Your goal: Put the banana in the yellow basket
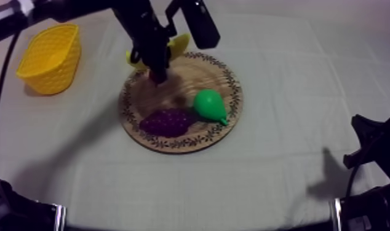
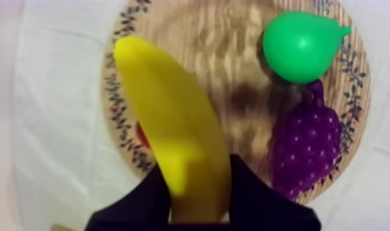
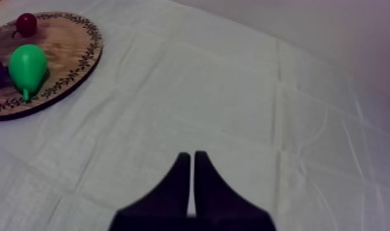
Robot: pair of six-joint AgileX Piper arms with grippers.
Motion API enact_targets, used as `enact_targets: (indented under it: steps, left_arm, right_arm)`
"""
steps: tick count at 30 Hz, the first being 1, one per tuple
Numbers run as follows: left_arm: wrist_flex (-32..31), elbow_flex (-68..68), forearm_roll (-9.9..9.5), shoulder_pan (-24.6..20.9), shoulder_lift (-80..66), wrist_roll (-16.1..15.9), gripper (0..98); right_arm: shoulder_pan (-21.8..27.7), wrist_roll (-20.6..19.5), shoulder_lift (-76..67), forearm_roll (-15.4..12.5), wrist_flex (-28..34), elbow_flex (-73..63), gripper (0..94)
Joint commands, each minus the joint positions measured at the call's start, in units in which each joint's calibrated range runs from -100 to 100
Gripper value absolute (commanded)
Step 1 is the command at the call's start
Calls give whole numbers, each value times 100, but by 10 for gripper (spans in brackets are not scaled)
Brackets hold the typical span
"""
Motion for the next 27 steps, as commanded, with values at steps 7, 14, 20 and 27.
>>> enact_targets:
  steps: [7,14,20,27]
  left_arm:
    - [-119,188,-41,-501,-331,-35,216]
    - [-188,192,-54,-1275,-460,-51,215]
    - [-193,262,-46,-2012,-555,-53,218]
    - [-198,216,-6,-2757,-521,-100,227]
  right_arm:
    - [-2,0,-1,0,0,4,4]
    - [-2,0,-1,0,0,4,4]
    - [-2,0,-1,0,0,4,4]
    - [-2,0,-1,0,0,4,4]
